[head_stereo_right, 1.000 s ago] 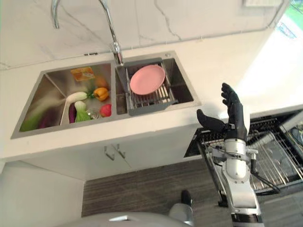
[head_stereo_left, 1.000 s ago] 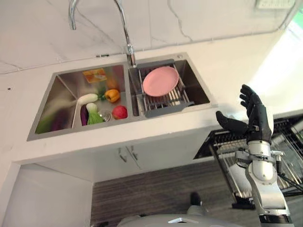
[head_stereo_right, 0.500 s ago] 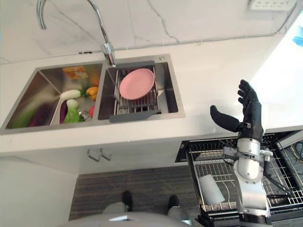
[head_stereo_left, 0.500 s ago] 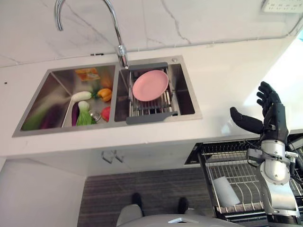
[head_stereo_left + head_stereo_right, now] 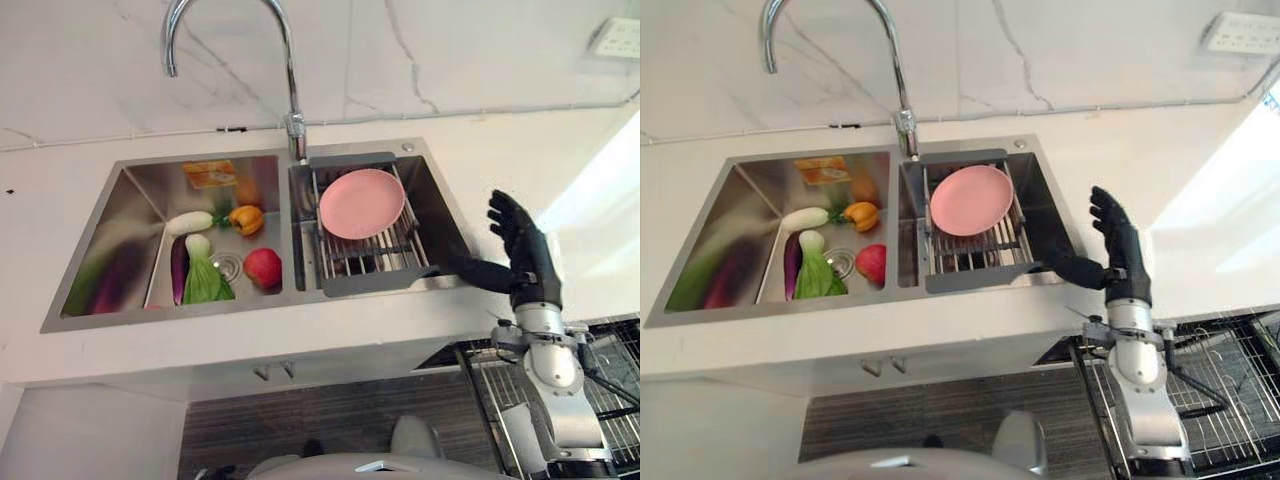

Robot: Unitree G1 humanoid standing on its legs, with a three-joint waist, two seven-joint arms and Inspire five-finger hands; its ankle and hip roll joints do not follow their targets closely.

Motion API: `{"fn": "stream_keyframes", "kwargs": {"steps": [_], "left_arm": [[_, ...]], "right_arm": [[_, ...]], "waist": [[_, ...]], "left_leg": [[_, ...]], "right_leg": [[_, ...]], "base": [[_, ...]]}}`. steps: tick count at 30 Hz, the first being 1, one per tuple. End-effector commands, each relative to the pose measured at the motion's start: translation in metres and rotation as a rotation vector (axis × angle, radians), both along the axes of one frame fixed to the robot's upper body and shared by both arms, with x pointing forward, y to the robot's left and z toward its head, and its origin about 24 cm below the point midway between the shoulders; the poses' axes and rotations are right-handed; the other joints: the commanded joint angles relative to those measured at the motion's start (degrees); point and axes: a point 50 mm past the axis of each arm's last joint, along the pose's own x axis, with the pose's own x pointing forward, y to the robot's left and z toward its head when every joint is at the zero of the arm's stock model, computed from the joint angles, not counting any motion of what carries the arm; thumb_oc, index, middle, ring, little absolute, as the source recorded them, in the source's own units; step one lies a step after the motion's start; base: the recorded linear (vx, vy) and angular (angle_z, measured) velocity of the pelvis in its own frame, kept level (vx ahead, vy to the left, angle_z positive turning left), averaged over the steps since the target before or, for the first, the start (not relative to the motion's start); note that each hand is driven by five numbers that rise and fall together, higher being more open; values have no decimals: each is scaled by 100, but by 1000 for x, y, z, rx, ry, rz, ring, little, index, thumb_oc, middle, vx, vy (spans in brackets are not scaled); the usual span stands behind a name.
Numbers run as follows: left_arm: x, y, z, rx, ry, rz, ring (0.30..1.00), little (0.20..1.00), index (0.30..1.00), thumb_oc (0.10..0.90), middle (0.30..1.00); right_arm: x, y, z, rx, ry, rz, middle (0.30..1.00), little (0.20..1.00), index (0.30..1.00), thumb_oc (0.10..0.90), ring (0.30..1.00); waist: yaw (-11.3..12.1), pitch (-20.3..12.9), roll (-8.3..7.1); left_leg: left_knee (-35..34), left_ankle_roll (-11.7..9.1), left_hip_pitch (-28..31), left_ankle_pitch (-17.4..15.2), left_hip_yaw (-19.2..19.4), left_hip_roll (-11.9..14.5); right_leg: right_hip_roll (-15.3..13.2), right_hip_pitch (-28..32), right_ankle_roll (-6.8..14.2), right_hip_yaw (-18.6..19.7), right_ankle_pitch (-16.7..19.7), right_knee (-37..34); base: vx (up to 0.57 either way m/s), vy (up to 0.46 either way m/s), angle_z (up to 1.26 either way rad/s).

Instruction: Place the dishes in the dishwasher.

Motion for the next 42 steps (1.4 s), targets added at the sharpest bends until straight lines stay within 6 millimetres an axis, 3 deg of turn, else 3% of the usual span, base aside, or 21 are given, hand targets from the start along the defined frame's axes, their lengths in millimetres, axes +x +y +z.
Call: {"fn": "stream_keyframes", "kwargs": {"steps": [1,11,23,30,37,41,42], "left_arm": [[4,-8,-1,-30,-19,18,900,900,900,800,900],[11,-15,-2,-54,-31,-88,900,900,900,800,900],[8,-12,-2,-40,3,-134,900,900,900,800,900],[7,-13,-3,-42,19,-175,900,900,900,800,900],[5,-10,-2,-26,31,-211,900,900,900,800,900],[3,-9,-2,-22,38,-213,900,900,900,800,900],[2,-7,-2,-18,42,-217,900,900,900,800,900]], "right_arm": [[12,-1,68,-89,-325,51,900,900,900,800,900],[16,11,71,-159,-313,154,900,900,900,800,900],[22,26,82,-310,-335,254,900,900,900,800,900],[26,47,89,-387,-373,356,900,900,900,800,900],[41,69,97,-536,-397,446,900,900,900,800,900],[52,66,99,-663,-379,416,900,900,900,800,900],[57,61,102,-769,-370,387,900,900,900,800,900]], "waist": [[178,-77,47],[233,-221,14],[224,-317,36],[266,-374,53],[376,-394,78],[425,-412,77],[459,-421,50]], "left_leg": [[42,-596,-27,-399,-47,397],[10,-769,-76,-373,5,542],[10,-813,28,-400,-2,587],[10,-844,34,-398,-15,621],[10,-902,9,-345,-90,675],[10,-923,-5,-333,-146,687],[10,-931,-1,-330,-170,694]], "right_leg": [[30,831,215,-228,630,-1182],[151,1287,224,-538,631,-1905],[211,1464,187,-525,546,-1951],[237,1490,155,-536,502,-1958],[265,1566,123,-620,457,-1992],[276,1632,113,-713,441,-2017],[287,1656,110,-751,433,-2016]], "base": [[19,-56,8],[39,-53,-3],[28,-22,1],[19,-27,0],[21,-29,-1],[26,-18,12],[43,-18,25]]}}
